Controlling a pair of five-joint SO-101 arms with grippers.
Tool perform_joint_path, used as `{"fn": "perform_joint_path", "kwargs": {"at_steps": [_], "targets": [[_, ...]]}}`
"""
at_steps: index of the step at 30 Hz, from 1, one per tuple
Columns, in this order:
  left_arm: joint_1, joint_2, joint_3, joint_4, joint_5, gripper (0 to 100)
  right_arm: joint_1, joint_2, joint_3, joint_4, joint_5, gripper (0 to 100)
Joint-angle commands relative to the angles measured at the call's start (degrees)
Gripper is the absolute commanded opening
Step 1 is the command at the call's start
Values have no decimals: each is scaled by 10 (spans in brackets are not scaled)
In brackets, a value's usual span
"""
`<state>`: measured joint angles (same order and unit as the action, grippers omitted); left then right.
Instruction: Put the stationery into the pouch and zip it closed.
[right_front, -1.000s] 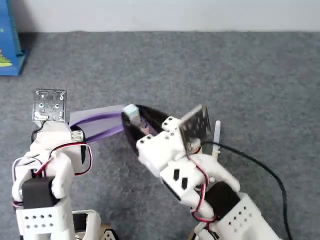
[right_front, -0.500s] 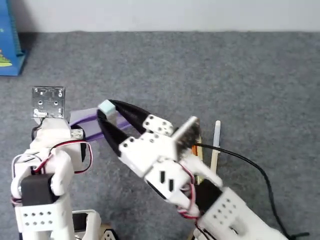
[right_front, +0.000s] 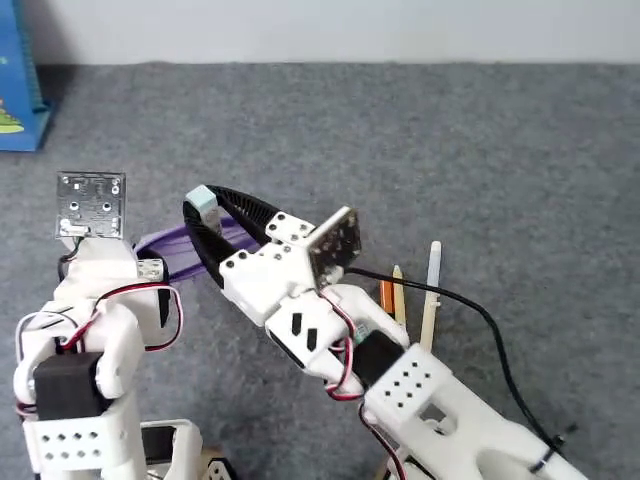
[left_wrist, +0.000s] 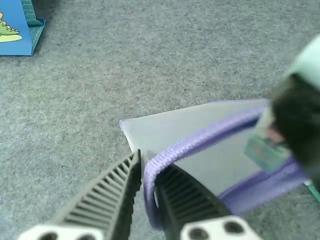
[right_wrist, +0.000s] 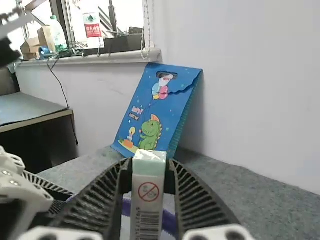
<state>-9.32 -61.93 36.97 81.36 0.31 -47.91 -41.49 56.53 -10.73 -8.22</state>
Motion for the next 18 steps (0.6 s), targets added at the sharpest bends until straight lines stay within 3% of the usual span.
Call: {"fn": "perform_joint_path", "kwargs": {"at_steps": [1, 10, 16, 18], "targets": [[4, 3, -33, 4, 4, 13, 12, 19, -6, -27, -4, 7], [4, 2, -35, 14, 4, 13, 43, 99, -7, -69, 3, 16], [4, 2, -34, 14, 4, 13, 44, 102, -2, -54, 47, 199], [4, 2, -34, 14, 4, 13, 44, 89, 1, -37, 46, 217]]}}
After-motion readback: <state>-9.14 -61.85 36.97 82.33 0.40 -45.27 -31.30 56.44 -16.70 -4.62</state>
